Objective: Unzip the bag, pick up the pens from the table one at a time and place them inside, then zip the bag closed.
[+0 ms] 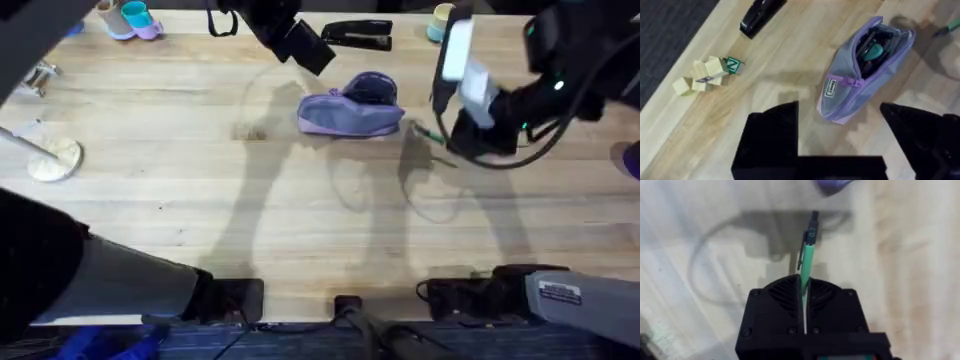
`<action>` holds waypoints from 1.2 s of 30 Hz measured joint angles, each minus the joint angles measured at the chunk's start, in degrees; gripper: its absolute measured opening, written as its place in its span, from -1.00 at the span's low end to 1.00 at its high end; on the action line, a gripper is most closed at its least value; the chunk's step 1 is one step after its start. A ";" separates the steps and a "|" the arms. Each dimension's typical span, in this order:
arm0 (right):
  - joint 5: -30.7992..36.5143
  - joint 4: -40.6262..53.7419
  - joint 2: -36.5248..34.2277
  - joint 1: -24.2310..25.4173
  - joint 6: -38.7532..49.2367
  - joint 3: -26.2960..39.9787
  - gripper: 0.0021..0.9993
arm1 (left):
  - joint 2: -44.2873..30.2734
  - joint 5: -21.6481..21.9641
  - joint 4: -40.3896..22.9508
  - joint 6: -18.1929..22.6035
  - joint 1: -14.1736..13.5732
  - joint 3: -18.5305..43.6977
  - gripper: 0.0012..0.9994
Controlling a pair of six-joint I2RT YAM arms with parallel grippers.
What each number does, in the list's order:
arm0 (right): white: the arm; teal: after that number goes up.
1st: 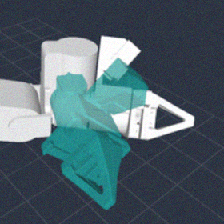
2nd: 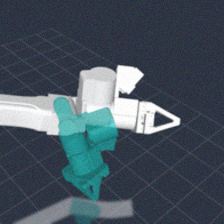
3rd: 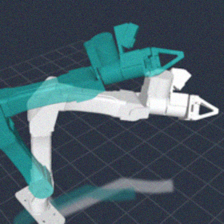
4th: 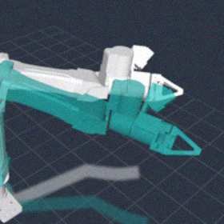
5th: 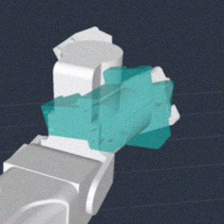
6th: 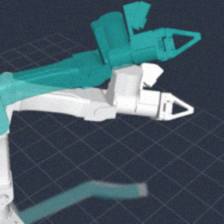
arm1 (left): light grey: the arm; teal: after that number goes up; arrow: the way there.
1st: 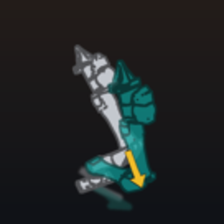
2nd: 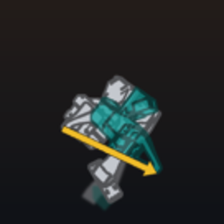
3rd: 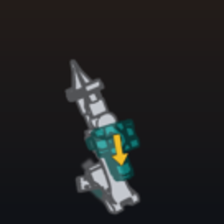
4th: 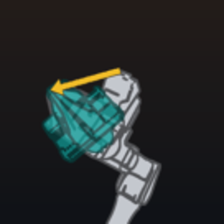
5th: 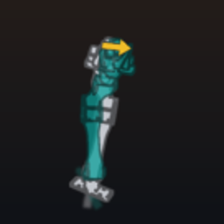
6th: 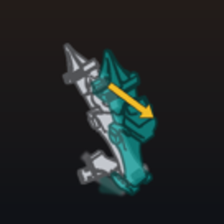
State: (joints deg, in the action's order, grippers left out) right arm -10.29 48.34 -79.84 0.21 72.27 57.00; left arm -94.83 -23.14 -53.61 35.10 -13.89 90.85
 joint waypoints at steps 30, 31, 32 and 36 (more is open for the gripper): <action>0.31 -10.37 -11.57 -12.47 1.50 14.55 -0.94 | 0.00 -11.91 -13.07 23.13 13.76 0.00 0.99; 0.54 -10.66 -12.34 -12.76 1.93 14.55 -0.94 | 0.00 -12.16 -13.11 23.25 13.97 0.00 0.99; 0.77 -10.91 -13.08 -13.05 2.35 14.55 -0.94 | 0.00 -12.40 -13.13 23.27 14.10 0.00 0.99; 1.60 -13.11 -15.59 -14.64 3.23 14.55 -0.94 | 0.00 -13.35 -13.94 23.45 14.14 0.00 0.99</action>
State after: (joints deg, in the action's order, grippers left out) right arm -8.68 35.24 -95.43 -14.43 75.51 71.55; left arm -94.83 -36.49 -67.55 58.55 0.25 90.85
